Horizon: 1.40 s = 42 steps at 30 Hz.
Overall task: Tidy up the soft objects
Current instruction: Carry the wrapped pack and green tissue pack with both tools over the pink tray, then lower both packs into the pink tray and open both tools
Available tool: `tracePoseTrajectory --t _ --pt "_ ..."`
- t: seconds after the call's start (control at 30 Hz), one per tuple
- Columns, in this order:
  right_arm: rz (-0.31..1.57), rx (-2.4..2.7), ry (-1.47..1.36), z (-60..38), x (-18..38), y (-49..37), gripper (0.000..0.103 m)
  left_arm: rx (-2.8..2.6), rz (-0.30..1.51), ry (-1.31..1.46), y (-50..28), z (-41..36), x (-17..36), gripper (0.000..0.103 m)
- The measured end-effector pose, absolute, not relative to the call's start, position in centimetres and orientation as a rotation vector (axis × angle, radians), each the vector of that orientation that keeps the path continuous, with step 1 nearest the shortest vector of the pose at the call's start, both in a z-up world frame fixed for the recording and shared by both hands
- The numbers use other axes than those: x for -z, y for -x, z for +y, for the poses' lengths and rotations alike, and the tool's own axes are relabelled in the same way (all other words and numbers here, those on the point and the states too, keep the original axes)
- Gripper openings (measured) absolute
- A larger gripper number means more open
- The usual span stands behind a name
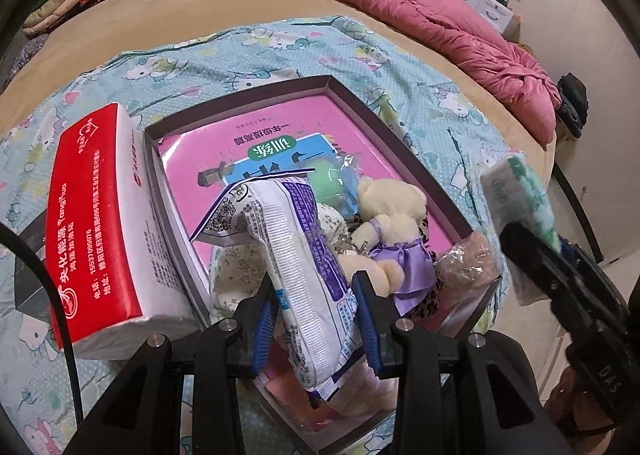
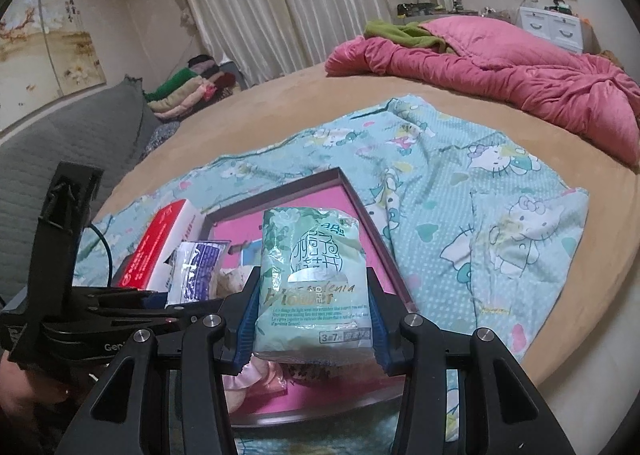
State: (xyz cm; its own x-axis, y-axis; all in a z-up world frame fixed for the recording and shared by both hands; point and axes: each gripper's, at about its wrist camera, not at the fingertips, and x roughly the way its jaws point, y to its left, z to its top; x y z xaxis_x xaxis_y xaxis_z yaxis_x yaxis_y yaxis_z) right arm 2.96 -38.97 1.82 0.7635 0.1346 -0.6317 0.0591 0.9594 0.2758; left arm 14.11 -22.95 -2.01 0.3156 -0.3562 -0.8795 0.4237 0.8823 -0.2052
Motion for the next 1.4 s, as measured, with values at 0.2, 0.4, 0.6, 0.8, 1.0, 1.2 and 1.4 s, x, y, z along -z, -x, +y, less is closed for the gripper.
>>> tracePoseTrajectory --t 0.2,0.4,0.6,0.8,1.0,1.2,1.4 --pt "0.727 -0.040 -0.279 -38.6 -1.0 -3.4 0.048 0.531 1.137 -0.076 -13.9 -23.1 2.2 0.037" --pt "0.761 -0.034 -0.289 -38.5 0.2 -4.2 0.048 0.534 1.135 -0.075 -13.8 -23.2 2.2 0.037" --pt "0.816 -0.054 -0.273 -37.9 1.7 -4.9 0.049 0.536 1.133 -0.069 -13.8 -23.1 2.2 0.037" --pt "0.816 -0.038 -0.239 -37.4 1.9 -5.2 0.049 0.539 1.132 -0.064 -13.8 -23.0 2.3 0.038" --pt "0.825 -0.054 -0.196 -36.4 2.2 -5.6 0.051 0.543 1.129 -0.058 -13.8 -22.8 2.4 0.038" --pt "0.808 -0.072 -0.191 -36.2 1.9 -5.4 0.052 0.552 1.127 -0.046 -14.0 -22.7 2.4 0.038" --pt "0.811 -0.072 -0.190 -36.2 1.8 -5.3 0.056 0.560 1.131 -0.022 -14.2 -22.5 2.4 0.038"
